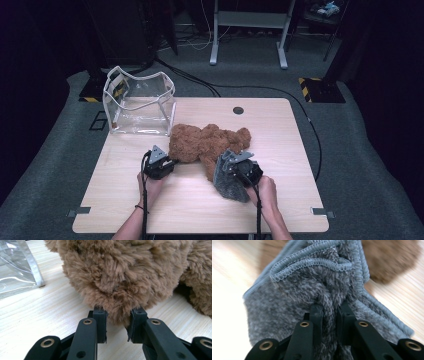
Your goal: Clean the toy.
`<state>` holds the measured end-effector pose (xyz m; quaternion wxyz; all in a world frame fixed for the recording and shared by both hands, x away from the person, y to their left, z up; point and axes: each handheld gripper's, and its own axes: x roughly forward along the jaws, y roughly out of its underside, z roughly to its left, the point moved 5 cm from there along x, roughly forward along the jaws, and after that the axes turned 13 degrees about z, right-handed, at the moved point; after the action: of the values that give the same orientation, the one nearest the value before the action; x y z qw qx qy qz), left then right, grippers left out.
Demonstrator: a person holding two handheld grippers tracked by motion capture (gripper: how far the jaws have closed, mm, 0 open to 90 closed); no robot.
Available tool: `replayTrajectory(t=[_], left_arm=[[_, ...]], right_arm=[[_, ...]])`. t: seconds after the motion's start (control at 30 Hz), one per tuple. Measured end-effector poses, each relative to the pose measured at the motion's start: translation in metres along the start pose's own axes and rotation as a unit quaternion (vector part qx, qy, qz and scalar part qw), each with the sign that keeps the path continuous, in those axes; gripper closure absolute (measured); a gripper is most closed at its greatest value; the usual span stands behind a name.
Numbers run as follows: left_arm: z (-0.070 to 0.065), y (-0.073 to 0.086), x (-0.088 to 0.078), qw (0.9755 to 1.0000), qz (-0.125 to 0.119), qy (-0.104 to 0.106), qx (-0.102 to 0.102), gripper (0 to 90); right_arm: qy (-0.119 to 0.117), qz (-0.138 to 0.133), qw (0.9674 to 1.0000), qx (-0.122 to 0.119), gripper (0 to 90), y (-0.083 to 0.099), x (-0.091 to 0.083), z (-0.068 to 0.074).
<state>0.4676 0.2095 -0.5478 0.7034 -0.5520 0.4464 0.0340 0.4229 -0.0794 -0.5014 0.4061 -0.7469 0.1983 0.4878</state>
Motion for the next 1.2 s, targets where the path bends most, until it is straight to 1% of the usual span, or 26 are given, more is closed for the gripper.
replayTrajectory(t=[0.03,0.1,0.13,0.17,0.2,0.23,0.27,0.33,0.37,0.43,0.47,0.5,0.53,0.6,0.63,0.67,0.73,0.8,0.83,0.9,0.97,1.0,1.03,1.1,1.17,1.2], left_arm=[[0.000,0.000,0.000,1.0000,0.000,0.000,0.000,72.7],[0.000,0.000,0.000,1.0000,0.000,0.000,0.000,72.7],[0.000,0.000,0.000,1.0000,0.000,0.000,0.000,72.7],[0.000,0.000,0.000,1.0000,-0.001,0.000,-0.001,72.8],[0.000,0.000,0.000,1.0000,-0.002,0.000,-0.001,72.8],[0.000,0.000,0.000,1.0000,-0.001,-0.001,-0.001,72.8],[0.000,0.000,0.000,1.0000,-0.001,-0.001,-0.001,72.8],[0.000,0.000,0.001,1.0000,-0.001,-0.001,0.000,72.8],[0.000,0.000,0.001,1.0000,-0.001,-0.001,0.000,72.8],[0.000,0.000,0.001,1.0000,-0.001,-0.001,0.000,72.8],[0.000,0.000,0.001,1.0000,-0.001,-0.001,0.000,72.8],[0.000,0.000,0.001,1.0000,-0.001,-0.001,0.000,72.8],[0.000,0.000,0.000,1.0000,0.002,0.001,0.001,72.8],[0.000,0.000,0.000,1.0000,0.002,0.001,0.001,72.8],[0.000,0.000,0.000,1.0000,0.002,0.001,0.001,72.8],[0.000,0.000,0.000,1.0000,0.002,0.001,0.002,72.8],[-0.001,0.000,0.001,1.0000,0.001,-0.001,0.001,72.8],[0.000,0.000,0.000,1.0000,0.001,-0.001,0.001,72.8],[0.000,0.000,0.001,1.0000,0.001,0.000,-0.001,72.8],[0.000,0.000,0.001,1.0000,0.000,-0.001,-0.001,72.8],[0.000,0.000,0.000,1.0000,0.002,-0.001,0.000,72.8],[0.000,0.000,0.000,1.0000,0.002,0.000,0.001,72.8],[0.000,0.000,0.000,1.0000,0.002,0.000,0.001,72.7],[0.000,0.000,0.000,1.0000,0.002,0.000,0.001,72.7],[-0.001,0.000,0.000,1.0000,0.001,0.000,-0.001,72.8],[-0.001,0.000,0.000,1.0000,0.001,0.000,-0.001,72.8]], right_arm=[[0.005,0.000,1.0000,0.008,77.8,0.002,0.000,-0.004],[0.017,0.001,0.9997,0.015,77.8,0.006,-0.001,-0.014],[0.024,0.001,0.9994,0.027,77.7,0.007,-0.002,-0.017],[0.032,0.007,0.9989,0.034,77.7,0.008,-0.004,-0.022],[0.045,0.008,0.9982,0.038,77.6,0.009,-0.006,-0.027],[0.054,0.006,0.9976,0.042,77.6,0.009,-0.008,-0.032],[0.056,0.000,0.9973,0.048,77.5,0.009,-0.011,-0.037],[0.052,-0.014,0.9969,0.057,77.4,0.005,-0.017,-0.042],[0.042,-0.023,0.9968,0.063,77.3,0.002,-0.020,-0.041],[0.025,-0.038,0.9971,0.061,77.3,-0.008,-0.022,-0.036],[0.017,-0.044,0.9973,0.056,77.3,-0.013,-0.021,-0.033],[0.009,-0.039,0.9979,0.050,77.3,-0.016,-0.018,-0.030],[0.009,-0.035,0.9983,0.045,77.3,-0.020,-0.012,-0.028],[0.012,-0.019,0.9991,0.036,77.4,-0.021,0.000,-0.025],[0.015,-0.015,0.9989,0.042,77.5,-0.019,0.005,-0.024],[0.016,-0.014,0.9990,0.040,77.5,-0.017,0.008,-0.026],[0.013,-0.014,0.9984,0.053,77.6,-0.011,0.009,-0.031],[0.025,-0.003,0.9980,0.057,77.6,-0.004,0.008,-0.037],[0.035,0.003,0.9980,0.053,77.6,0.000,0.009,-0.042],[0.044,0.022,0.9968,0.063,77.6,0.010,0.012,-0.053],[0.053,0.030,0.9955,0.074,77.7,0.021,0.013,-0.065],[0.059,0.031,0.9942,0.085,77.7,0.027,0.012,-0.070],[0.060,0.022,0.9928,0.102,77.7,0.032,0.008,-0.076],[0.056,0.002,0.9901,0.128,77.7,0.040,0.000,-0.086],[0.036,-0.022,0.9885,0.145,77.6,0.042,-0.009,-0.089],[0.028,-0.030,0.9888,0.144,77.5,0.040,-0.012,-0.089]])
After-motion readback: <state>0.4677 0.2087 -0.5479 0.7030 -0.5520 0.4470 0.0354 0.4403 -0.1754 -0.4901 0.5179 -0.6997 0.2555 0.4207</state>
